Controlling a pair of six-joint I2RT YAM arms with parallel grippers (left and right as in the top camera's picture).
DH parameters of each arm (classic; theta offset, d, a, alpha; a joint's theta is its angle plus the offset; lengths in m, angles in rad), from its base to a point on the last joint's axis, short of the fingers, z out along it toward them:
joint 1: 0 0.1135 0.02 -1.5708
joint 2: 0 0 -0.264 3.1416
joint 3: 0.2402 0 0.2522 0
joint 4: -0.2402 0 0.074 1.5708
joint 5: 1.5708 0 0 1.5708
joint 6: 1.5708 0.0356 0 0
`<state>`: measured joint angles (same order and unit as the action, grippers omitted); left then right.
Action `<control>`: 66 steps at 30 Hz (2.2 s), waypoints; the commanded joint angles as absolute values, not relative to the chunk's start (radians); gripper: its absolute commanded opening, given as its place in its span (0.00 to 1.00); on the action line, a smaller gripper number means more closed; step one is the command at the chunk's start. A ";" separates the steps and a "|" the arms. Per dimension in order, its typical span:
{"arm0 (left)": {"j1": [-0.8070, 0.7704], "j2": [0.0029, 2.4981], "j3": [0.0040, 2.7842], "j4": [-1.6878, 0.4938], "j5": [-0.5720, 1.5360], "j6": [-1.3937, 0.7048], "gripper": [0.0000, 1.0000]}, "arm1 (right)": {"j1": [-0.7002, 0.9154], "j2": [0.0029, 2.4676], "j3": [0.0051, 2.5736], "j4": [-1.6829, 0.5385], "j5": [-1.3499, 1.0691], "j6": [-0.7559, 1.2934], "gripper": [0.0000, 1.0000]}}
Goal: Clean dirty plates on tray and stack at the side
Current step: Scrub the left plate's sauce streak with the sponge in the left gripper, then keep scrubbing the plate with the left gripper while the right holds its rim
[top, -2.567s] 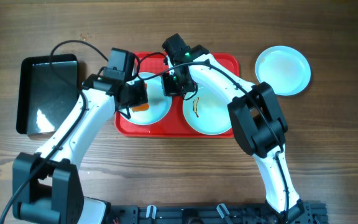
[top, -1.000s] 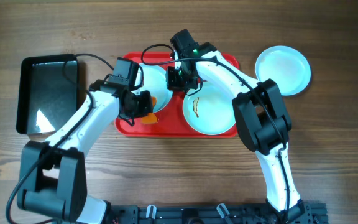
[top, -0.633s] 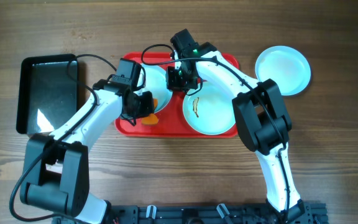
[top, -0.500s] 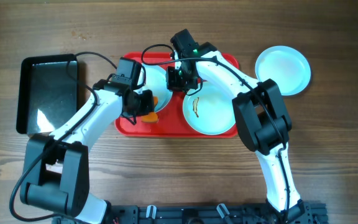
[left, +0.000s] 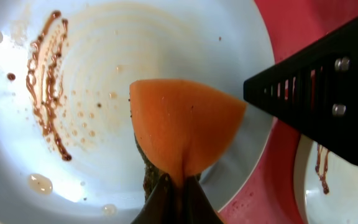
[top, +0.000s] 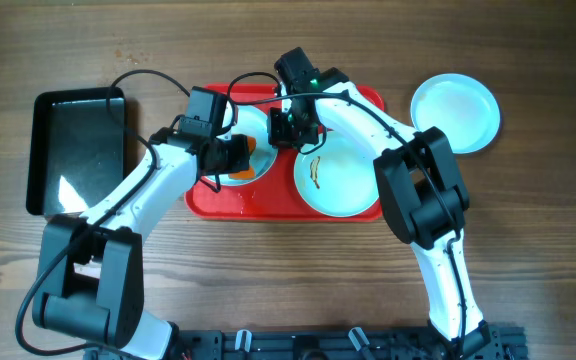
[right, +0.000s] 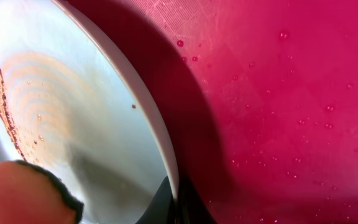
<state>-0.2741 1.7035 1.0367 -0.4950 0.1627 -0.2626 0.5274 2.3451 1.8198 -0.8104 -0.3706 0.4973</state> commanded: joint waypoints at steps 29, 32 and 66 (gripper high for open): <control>-0.280 1.826 1.032 -0.257 0.235 -0.409 0.04 | 0.624 2.373 1.804 -0.857 -0.291 0.430 0.04; -0.280 1.830 1.032 -0.263 0.228 -0.404 0.04 | 0.624 2.373 1.804 -0.857 -0.291 0.430 0.04; -0.280 1.767 1.032 -0.453 -0.066 -0.405 0.04 | 0.601 2.352 1.829 -0.933 -0.044 0.474 0.04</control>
<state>-0.2821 1.8137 1.0416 -0.4633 -0.1436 -0.4023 0.6060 2.3302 1.8446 -0.9188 -0.1581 0.4744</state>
